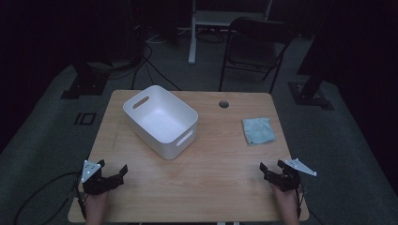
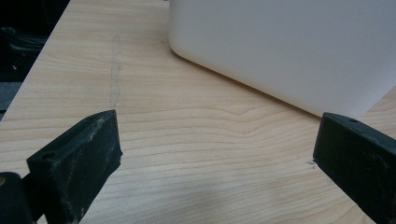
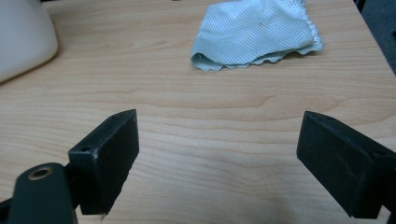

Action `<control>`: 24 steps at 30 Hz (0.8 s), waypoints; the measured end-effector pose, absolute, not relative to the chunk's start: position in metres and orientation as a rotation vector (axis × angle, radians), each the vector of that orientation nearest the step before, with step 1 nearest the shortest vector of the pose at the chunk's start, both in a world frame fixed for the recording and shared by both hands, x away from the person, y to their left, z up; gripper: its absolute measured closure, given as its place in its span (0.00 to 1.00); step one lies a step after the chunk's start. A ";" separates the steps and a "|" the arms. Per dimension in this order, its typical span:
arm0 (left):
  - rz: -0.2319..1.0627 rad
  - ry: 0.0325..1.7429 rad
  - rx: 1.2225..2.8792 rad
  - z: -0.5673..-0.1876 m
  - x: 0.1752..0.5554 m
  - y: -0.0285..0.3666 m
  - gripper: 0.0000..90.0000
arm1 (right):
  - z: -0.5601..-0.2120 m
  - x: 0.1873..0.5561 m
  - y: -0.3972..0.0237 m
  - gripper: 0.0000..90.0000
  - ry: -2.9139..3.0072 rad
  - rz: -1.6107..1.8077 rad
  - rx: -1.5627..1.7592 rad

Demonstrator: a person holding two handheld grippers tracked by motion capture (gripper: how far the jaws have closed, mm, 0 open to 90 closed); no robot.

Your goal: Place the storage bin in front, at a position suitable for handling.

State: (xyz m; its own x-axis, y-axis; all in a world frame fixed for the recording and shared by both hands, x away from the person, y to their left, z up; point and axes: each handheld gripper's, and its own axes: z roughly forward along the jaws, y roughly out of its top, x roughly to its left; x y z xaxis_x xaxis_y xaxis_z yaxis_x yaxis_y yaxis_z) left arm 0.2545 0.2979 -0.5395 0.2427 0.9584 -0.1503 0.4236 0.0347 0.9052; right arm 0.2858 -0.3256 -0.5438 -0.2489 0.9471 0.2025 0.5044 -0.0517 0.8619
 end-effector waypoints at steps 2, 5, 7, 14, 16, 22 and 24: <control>0.704 1.333 1.556 -0.539 0.254 0.297 0.01 | -0.543 0.286 -0.324 0.14 1.764 1.253 1.538; 0.707 1.332 1.552 -0.539 0.253 0.297 0.01 | -0.540 0.288 -0.318 0.15 1.795 1.270 1.545; 0.707 1.330 1.553 -0.539 0.253 0.297 0.01 | -0.539 0.291 -0.315 0.15 1.813 1.270 1.553; 0.712 1.332 1.559 -0.538 0.252 0.295 0.01 | -0.530 0.300 -0.297 0.15 1.858 1.297 1.522; 0.705 1.333 1.558 -0.539 0.253 0.296 0.01 | -0.528 0.304 -0.294 0.15 1.870 1.301 1.518; 0.704 1.325 1.562 -0.538 0.253 0.294 0.01 | -0.522 0.314 -0.282 0.15 1.899 1.307 1.488; 0.703 1.322 1.564 -0.538 0.253 0.293 0.01 | -0.519 0.317 -0.278 0.15 1.906 1.317 1.479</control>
State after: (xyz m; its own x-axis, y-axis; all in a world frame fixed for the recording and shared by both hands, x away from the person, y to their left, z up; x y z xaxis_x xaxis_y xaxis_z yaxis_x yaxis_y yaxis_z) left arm 0.2527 0.2928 -0.5384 0.2538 0.9571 -0.1398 0.4195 0.0213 0.9075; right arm 0.3175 -0.2783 -0.5188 -0.3665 0.9015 0.2301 0.5342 0.0013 0.8454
